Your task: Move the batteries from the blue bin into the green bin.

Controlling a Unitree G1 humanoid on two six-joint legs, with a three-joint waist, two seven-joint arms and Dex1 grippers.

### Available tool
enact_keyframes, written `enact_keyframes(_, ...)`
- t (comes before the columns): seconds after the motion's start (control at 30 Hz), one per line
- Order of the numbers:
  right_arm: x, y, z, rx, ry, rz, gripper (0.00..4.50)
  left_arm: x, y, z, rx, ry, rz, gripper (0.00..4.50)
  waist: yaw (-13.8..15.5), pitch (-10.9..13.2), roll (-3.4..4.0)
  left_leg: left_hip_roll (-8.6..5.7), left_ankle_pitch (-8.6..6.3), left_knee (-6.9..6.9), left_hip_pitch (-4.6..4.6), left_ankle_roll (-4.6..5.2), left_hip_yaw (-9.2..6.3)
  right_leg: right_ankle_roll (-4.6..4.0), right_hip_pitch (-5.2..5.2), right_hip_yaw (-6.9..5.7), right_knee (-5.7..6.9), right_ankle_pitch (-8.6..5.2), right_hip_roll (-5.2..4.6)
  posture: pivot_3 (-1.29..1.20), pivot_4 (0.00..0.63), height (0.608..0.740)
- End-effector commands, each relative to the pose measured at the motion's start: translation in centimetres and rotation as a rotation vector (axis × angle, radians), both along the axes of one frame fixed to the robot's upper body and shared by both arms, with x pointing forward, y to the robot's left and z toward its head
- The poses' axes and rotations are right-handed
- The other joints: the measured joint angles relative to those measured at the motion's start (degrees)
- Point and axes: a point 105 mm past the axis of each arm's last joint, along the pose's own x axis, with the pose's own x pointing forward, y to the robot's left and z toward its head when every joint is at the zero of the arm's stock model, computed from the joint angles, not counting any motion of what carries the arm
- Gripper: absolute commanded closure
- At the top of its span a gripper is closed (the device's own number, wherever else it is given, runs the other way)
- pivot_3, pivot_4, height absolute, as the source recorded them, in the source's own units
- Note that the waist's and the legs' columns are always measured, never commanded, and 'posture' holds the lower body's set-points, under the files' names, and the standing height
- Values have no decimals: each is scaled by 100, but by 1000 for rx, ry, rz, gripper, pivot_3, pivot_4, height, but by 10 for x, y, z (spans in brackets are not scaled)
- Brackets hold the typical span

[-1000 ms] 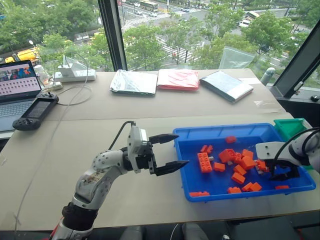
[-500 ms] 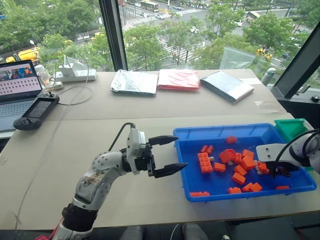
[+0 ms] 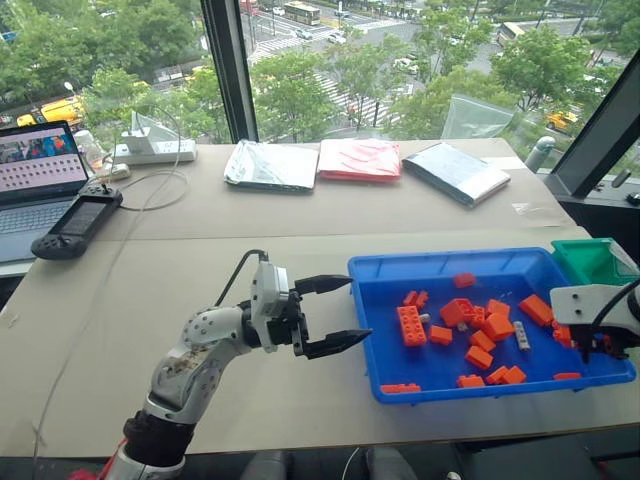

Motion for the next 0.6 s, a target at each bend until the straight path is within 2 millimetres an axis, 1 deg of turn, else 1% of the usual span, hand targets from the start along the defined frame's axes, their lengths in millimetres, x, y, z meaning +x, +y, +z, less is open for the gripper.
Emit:
enact_keyframes(0.03,4,-6,13,-44,-63,-16,3112,-1,-1,5,-13,-31,2,0,-21,0,2,0,0,0,1,0,0,0,0,1,1,0,0,0,150,740)
enact_keyframes(0.07,5,-7,12,-48,-67,-16,3112,-1,-1,5,-13,-31,3,0,-24,0,2,0,0,-1,2,0,0,0,0,1,1,0,1,0,150,740)
enact_keyframes(0.13,6,-5,10,-29,-69,-15,2093,-1,-1,4,-12,-32,6,0,-25,0,2,0,0,-2,4,0,-1,-1,0,3,2,0,4,0,150,740)
enact_keyframes(0.17,6,-3,10,-18,-69,-14,1893,-1,-1,4,-12,-32,8,0,-24,0,2,0,0,-2,4,0,-1,-1,0,3,2,0,5,0,150,740)
enact_keyframes(0.2,7,-2,10,-12,-71,-13,1583,-1,-1,4,-12,-33,9,0,-23,0,2,1,0,-1,4,0,-1,-1,0,3,2,0,5,0,150,740)
enact_keyframes(0.27,7,-1,10,-11,-76,-12,810,-1,-1,4,-12,-34,11,0,-22,0,2,1,0,-1,4,0,-1,0,1,3,2,0,4,0,150,740)
enact_keyframes(0.3,8,-1,10,-11,-78,-12,483,-1,-1,4,-12,-34,12,0,-22,0,2,1,0,-1,4,0,-1,0,1,4,2,0,3,0,150,740)
enact_keyframes(0.33,11,3,14,9,-95,-10,205,1,-1,4,-15,-29,20,0,-22,0,2,1,0,-1,4,0,-1,0,1,4,1,0,3,0,150,740)
enact_keyframes(0.37,13,8,18,30,-107,0,45,1,0,3,-18,-24,26,0,-22,0,2,1,0,-1,4,0,-1,0,1,4,1,0,3,0,150,740)
enact_keyframes(0.43,16,17,21,72,-124,28,45,3,1,3,-20,-22,33,0,-27,0,2,1,0,0,4,0,-2,0,1,5,1,0,3,0,150,740)
enact_keyframes(0.5,20,28,20,116,-129,77,45,4,1,2,-18,-25,38,0,-33,0,1,1,0,-1,6,0,-2,-1,2,5,1,0,6,0,150,740)
enact_keyframes(0.6,25,38,18,152,-137,117,45,5,2,1,-15,-24,45,0,-30,0,1,2,0,0,7,0,-2,0,3,5,1,0,7,0,150,740)
